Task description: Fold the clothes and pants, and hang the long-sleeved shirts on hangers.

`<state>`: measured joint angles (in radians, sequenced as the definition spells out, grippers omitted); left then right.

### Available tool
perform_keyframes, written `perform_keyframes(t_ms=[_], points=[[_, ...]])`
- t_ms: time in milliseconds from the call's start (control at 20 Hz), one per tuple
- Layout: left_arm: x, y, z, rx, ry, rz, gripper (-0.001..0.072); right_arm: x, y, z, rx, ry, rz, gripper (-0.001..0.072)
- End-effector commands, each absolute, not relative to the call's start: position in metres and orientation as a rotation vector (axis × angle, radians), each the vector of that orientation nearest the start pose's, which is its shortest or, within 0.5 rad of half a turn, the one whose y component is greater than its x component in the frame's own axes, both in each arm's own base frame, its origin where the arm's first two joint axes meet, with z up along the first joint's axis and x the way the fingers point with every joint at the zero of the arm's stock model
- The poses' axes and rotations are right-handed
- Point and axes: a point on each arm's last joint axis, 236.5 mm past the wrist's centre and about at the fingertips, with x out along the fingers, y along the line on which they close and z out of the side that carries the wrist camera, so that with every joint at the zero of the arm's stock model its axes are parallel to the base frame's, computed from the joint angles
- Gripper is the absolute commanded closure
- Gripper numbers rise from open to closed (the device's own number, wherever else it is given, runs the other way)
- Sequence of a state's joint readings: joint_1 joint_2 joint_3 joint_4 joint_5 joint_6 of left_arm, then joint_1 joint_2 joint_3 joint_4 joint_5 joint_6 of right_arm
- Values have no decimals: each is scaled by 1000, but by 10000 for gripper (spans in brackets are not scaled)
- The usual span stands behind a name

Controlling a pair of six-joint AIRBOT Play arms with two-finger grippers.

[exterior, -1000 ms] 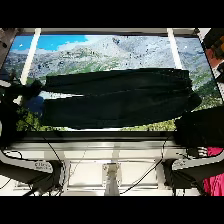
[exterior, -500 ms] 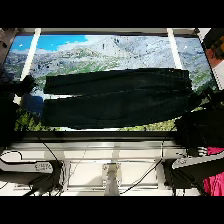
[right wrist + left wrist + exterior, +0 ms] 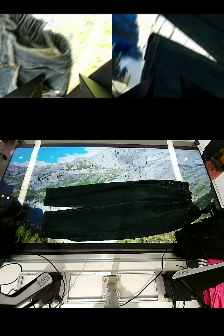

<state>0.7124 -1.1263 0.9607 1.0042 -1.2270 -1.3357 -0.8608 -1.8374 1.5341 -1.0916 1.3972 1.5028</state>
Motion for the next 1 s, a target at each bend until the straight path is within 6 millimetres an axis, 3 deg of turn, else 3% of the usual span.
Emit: perform_keyframes(t_ms=[0,100,300,400,450,500,550,600,700,850,950], points=[[252,96,-8,-927,1193,181,341,360,-247,-92,1092,1308,-238,238],[228,82,-27,-992,1231,175,341,374,-234,-101,1105,1299,-178,239],[198,71,-49,-1070,1258,171,341,386,-231,-113,1080,1291,-190,270],[194,74,-57,-1088,1245,196,341,390,-229,-116,1073,1288,-189,401],[195,78,-61,-1086,1228,218,340,391,-228,-116,1070,1288,-187,402],[198,80,-63,-1089,1211,229,323,392,-226,-116,1063,1290,-180,489],[203,79,-63,-1104,1189,224,260,392,-225,-116,1066,1292,-176,676],[209,74,-62,-1117,1171,189,216,393,-224,-114,1068,1287,-163,685],[213,68,-66,-1118,1159,143,202,396,-218,-109,1085,1278,-133,685],[218,69,-75,-1144,1138,160,149,397,-204,-100,1080,1282,-33,685],[234,71,-70,-1166,1065,131,136,394,-200,-97,1085,1293,-10,685]])
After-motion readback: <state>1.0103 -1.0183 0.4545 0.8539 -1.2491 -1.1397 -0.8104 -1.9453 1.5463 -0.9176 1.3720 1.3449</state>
